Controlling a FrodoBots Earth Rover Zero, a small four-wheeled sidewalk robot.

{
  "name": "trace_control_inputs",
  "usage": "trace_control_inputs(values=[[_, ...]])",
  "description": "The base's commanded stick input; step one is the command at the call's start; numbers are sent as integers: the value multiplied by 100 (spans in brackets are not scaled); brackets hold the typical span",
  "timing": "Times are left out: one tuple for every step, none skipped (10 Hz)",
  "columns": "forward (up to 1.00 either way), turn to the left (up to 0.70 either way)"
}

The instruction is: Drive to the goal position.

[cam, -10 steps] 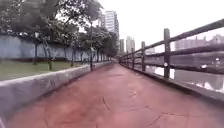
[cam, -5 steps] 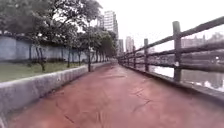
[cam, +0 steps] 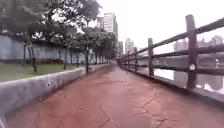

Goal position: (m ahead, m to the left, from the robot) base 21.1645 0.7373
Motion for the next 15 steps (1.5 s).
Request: trace_control_inputs(values=[[100,0],[100,0],[100,0],[100,0],[100,0],[100,0],[100,4],[100,33],[100,24],[100,12],[100,5],[100,0],[100,0],[100,0],[100,0]])
